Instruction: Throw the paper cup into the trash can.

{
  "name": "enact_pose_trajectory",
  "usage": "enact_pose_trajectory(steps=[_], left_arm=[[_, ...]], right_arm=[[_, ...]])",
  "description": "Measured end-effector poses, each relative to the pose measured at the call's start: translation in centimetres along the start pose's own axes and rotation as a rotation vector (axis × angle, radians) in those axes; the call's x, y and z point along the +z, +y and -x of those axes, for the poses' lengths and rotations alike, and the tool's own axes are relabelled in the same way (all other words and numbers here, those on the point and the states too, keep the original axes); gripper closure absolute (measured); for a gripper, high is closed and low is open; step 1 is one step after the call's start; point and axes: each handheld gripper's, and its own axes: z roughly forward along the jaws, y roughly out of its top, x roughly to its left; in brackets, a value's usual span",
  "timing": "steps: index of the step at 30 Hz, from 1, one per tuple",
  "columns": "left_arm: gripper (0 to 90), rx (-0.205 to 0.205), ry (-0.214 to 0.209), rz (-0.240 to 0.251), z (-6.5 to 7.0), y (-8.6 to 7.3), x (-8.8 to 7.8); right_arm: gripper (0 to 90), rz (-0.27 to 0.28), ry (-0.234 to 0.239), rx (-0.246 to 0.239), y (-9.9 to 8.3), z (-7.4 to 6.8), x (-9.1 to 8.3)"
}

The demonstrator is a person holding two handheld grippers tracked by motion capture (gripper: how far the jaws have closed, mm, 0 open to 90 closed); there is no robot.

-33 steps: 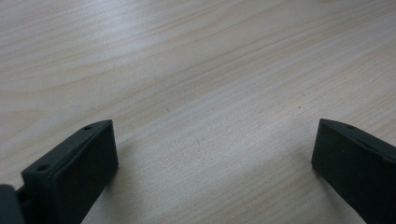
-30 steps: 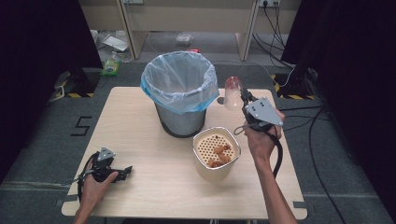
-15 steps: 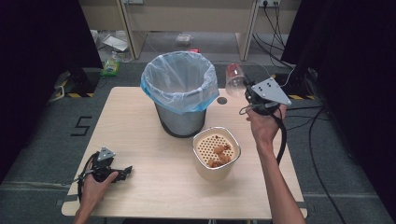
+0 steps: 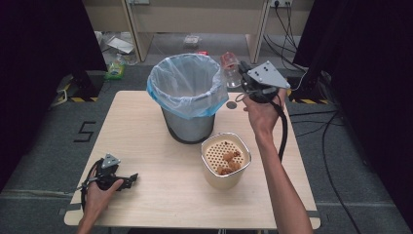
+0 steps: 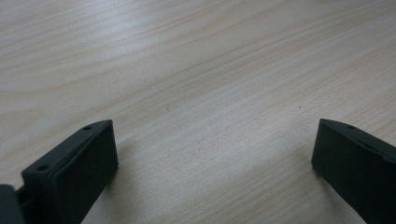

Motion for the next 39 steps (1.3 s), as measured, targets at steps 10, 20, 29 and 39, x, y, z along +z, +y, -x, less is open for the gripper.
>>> enact_pose_trajectory(steps=[10, 20, 29, 39], left_arm=[[0.0, 0.0, 0.0, 0.001, 0.0, 0.0, 0.0], [0.0, 0.001, 0.0, 0.0, 0.0, 0.0, 0.0], [0.0, 0.002, -0.002, -0.001, 0.1, -0.1, -0.1], [0.0, 0.001, -0.001, 0.0, 0.1, -0.1, -0.1]], right_arm=[[87.3, -0.038, 0.095, -0.013, 1.3, -2.4, 3.0], [86.0, -0.099, 0.134, -0.025, 1.9, -4.9, 6.7], [72.9, -0.145, 0.144, -0.001, 1.9, -5.2, 8.6], [63.2, -0.192, 0.123, 0.039, 1.0, -2.7, 6.2]])
